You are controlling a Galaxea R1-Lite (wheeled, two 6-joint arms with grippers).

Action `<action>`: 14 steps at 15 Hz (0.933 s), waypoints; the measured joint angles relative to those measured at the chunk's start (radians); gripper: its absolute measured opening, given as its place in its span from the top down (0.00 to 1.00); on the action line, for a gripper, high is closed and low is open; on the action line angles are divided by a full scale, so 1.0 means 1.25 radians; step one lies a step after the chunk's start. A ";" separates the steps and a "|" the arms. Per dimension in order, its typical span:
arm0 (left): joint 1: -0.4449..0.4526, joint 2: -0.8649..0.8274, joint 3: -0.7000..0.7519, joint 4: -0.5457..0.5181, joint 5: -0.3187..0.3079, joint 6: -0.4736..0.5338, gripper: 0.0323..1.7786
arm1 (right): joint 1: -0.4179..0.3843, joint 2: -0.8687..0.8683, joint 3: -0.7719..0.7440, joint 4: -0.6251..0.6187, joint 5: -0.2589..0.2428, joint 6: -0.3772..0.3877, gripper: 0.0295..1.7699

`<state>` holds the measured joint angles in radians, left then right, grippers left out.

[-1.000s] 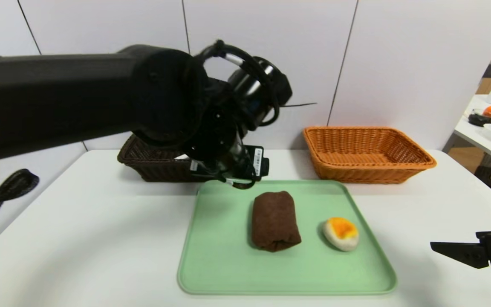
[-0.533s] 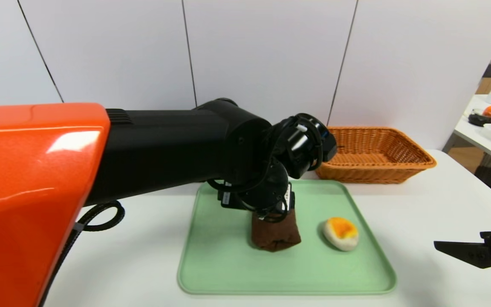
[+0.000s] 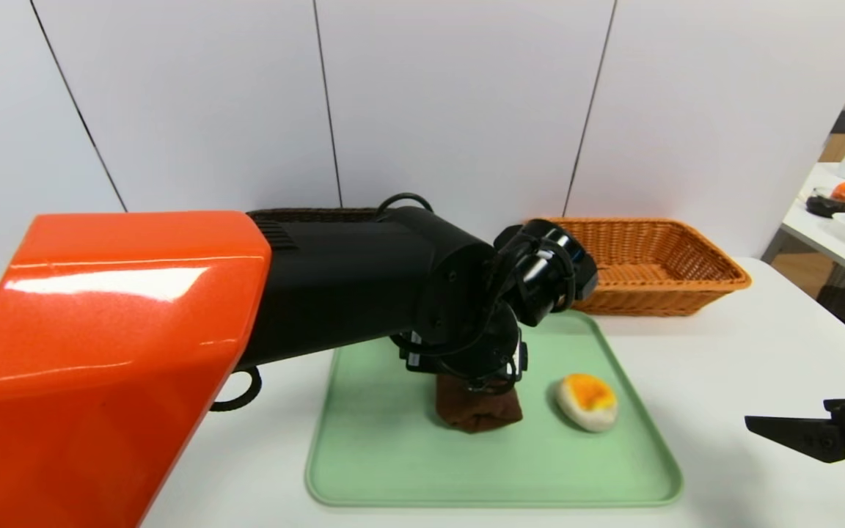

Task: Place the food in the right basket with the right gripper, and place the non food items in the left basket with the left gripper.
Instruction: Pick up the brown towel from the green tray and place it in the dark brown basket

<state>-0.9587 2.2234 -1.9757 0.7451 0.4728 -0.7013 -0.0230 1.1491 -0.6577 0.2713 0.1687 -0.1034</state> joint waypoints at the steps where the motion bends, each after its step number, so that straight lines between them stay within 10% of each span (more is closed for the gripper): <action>1: -0.001 0.000 0.000 -0.007 -0.014 -0.002 0.05 | 0.000 0.000 0.000 0.000 0.000 0.000 0.04; 14: 0.011 0.080 0.000 -0.030 -0.017 -0.011 0.05 | -0.022 -0.005 0.023 -0.001 0.000 -0.001 0.04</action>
<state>-0.9453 2.3236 -1.9757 0.7077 0.4511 -0.7153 -0.0509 1.1434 -0.6291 0.2702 0.1687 -0.1047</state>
